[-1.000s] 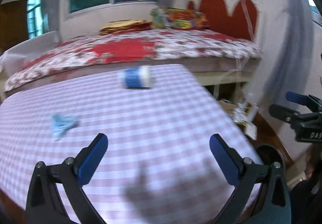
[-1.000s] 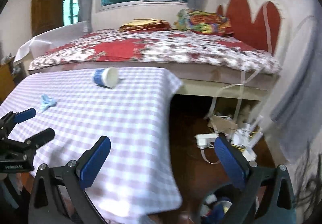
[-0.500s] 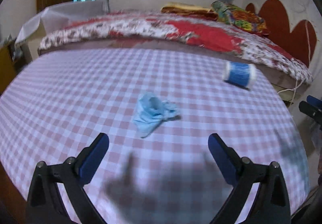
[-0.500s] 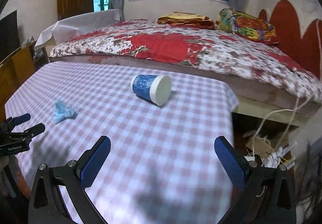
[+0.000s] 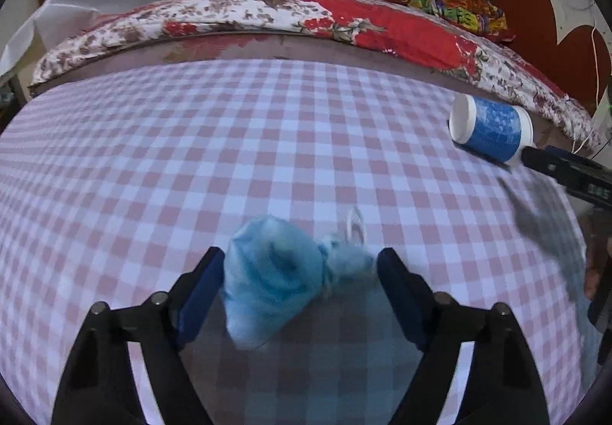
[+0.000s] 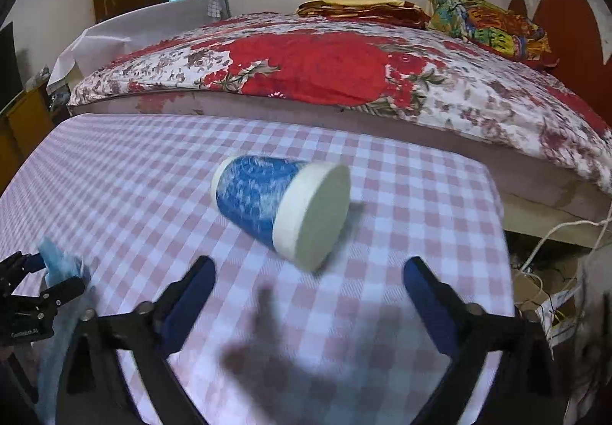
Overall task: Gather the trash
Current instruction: 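Grasp the light-blue mask with the left tool while the right tool grasps the blue-and-white cup, then carry the light-blue mask and blue-and-white cup over the black bin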
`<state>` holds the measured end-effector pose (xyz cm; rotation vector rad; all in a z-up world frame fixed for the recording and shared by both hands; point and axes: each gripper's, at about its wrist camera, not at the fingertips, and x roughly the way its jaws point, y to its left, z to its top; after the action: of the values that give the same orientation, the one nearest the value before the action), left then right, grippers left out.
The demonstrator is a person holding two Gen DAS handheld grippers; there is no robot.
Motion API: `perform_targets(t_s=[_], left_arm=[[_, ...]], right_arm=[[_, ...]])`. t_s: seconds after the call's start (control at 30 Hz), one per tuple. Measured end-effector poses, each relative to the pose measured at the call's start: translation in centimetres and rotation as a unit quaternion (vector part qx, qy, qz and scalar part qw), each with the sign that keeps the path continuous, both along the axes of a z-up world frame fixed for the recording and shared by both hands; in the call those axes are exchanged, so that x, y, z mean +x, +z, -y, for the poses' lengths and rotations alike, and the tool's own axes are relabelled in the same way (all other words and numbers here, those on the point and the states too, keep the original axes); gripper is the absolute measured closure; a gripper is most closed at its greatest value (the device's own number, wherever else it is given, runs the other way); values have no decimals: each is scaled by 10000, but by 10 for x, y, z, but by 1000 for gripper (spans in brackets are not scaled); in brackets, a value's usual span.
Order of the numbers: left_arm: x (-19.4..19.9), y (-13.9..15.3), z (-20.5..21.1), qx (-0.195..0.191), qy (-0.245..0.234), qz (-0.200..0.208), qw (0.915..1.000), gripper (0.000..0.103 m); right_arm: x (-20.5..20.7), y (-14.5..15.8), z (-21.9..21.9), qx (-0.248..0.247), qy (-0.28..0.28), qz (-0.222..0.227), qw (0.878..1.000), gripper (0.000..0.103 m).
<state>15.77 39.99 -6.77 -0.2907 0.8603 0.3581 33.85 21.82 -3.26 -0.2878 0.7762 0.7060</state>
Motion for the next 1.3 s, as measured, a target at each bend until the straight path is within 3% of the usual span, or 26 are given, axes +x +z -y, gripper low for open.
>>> perform_targets(t_s=[0.03,0.1,0.13,0.2,0.27,0.4,0.7,0.93,1.3], left_arm=[[1,0,-1,-43,-20,18,10000,25],[6,1,-1,-102,-134,78,9998,33],[8,1,1,-64,-195,59,9998,35],[9,2,3,-80,-317,102,9994,52],[6,5,2,-179,-391,227,9988,59],[7,8,2,-336,-493,425,9973,66],[-5,19,21,-181,-622,622,9960,67],[-22,52,53,50,-816,972,9919,67],[-46,77,123,71,-1296,1151,9848,67]], right_arm=[[2,-1,-4,-5,39,-37,10000,19],[5,-3,-9,15,100,-83,9999,40],[5,-4,-11,39,145,-118,9998,46],[2,-5,-13,83,209,-129,9997,87],[-4,-4,-11,137,242,-82,9996,99],[-23,1,-2,159,290,158,9993,100],[-62,14,26,28,155,570,9982,100],[-101,35,60,-14,116,731,9973,100],[-154,70,147,235,-265,961,9947,100]])
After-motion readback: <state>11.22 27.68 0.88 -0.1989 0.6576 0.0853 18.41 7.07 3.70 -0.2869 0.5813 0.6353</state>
